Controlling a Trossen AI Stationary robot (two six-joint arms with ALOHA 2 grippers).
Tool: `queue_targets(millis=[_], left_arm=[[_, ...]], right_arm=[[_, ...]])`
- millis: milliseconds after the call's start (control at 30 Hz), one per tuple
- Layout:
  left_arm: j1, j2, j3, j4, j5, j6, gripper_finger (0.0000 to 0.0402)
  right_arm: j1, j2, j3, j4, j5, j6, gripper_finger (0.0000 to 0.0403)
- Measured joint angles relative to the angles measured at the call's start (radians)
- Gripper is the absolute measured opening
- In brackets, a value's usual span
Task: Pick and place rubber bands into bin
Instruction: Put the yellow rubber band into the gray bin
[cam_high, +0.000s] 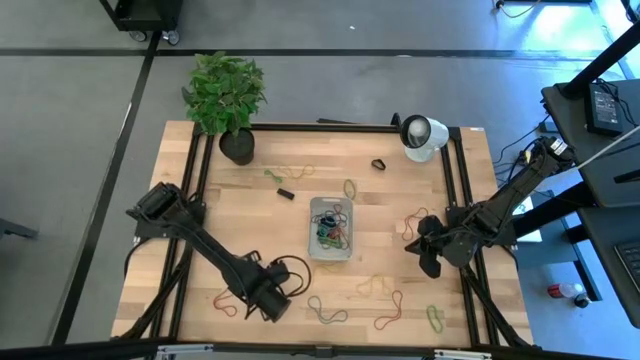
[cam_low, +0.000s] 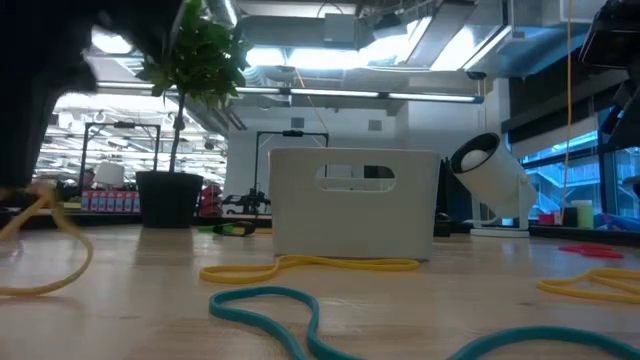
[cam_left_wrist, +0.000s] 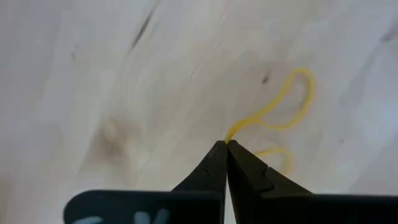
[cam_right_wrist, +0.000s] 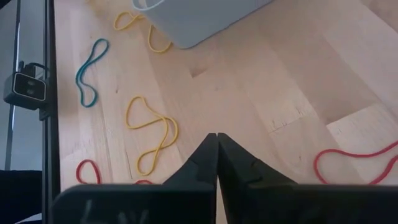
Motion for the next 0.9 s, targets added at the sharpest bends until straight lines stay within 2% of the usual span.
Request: queue_targets(millis=[300,533,767,900], left_arm=[[0.05,-0.002,0.198,-0.097,-0.149,0.093,0.0002],[0.153,-0.004,0.355,-0.113,-0.275,0.357,0.0002],[0.326,-0.005,0.461,-0.097,-0.286,0.657,0.0002],[0.422,0.005,0.464,-0.076,-0.234,0.787,0.0002]], right_arm=[[0.0,0.0,0.0,0.003,0.008,-0.008,0.0014],[0.0,0.001,0.0,0.007,0.01,0.0,0.0016],[0.0,0.001,0.0,0.027,0.01,0.008,0.0016],[0.0,0.001,0.0,0.04,0.01,0.007,0.0016]])
